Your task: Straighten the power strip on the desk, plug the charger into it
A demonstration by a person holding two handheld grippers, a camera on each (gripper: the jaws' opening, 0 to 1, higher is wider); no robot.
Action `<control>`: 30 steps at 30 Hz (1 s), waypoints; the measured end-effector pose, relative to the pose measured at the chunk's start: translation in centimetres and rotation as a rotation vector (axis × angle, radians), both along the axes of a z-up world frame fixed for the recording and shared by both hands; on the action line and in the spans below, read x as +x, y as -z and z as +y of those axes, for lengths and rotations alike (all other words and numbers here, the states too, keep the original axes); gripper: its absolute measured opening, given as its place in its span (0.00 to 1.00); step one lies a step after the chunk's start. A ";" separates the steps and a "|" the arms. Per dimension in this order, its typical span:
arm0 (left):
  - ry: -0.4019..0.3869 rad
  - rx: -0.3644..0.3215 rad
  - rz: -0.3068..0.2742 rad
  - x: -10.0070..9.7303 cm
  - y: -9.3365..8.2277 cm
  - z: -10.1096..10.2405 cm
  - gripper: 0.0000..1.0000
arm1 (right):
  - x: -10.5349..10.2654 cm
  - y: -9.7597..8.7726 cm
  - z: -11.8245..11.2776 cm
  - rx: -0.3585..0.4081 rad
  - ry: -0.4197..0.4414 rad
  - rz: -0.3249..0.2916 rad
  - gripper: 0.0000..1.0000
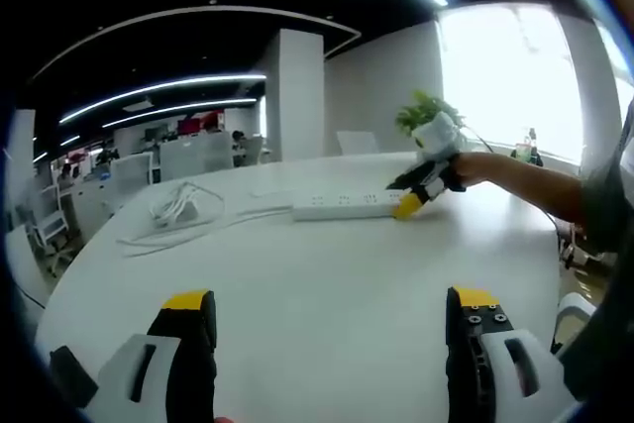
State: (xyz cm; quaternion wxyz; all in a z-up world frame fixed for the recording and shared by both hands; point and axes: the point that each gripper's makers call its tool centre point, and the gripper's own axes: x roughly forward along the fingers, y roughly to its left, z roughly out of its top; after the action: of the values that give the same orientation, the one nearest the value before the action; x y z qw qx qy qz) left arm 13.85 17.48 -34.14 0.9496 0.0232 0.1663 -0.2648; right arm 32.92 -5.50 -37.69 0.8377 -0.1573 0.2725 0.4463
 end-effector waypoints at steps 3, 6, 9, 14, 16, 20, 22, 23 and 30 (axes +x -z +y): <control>-0.001 0.002 0.000 0.0 0.0 0.0 0.99 | 0.1 -0.1 -0.1 -0.003 -0.011 0.002 0.70; -0.003 0.001 0.001 0.0 0.0 0.0 0.99 | -0.2 -0.1 -0.1 -0.002 -0.015 0.000 0.70; -0.005 0.003 0.003 0.0 0.1 0.1 0.99 | -0.1 -0.1 -0.1 -0.001 -0.023 -0.001 0.70; -0.006 0.007 0.007 0.0 0.2 0.1 0.99 | -0.1 0.0 -0.2 -0.002 -0.041 0.000 0.70; -0.007 0.009 0.007 0.0 0.2 0.1 0.99 | -0.1 0.0 -0.3 -0.001 -0.052 0.000 0.70; -0.009 0.012 0.010 -0.1 0.3 0.1 0.99 | -0.1 0.0 -0.3 -0.003 -0.077 0.000 0.70; -0.010 0.013 0.010 0.0 0.3 0.2 0.99 | -0.1 0.0 -0.3 -0.007 -0.091 0.002 0.70; -0.011 0.013 0.010 0.0 0.2 0.2 0.99 | -0.1 0.0 -0.3 -0.009 -0.097 0.002 0.70; -0.008 0.020 0.008 0.0 0.2 0.1 0.97 | 0.1 0.0 -0.5 -0.016 -0.136 0.006 0.70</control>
State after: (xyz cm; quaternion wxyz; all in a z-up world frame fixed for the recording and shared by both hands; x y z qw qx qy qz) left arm 13.82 17.56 -34.34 0.9497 0.0310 0.1729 -0.2592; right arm 33.04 -6.01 -37.73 0.8033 -0.1807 0.2672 0.5006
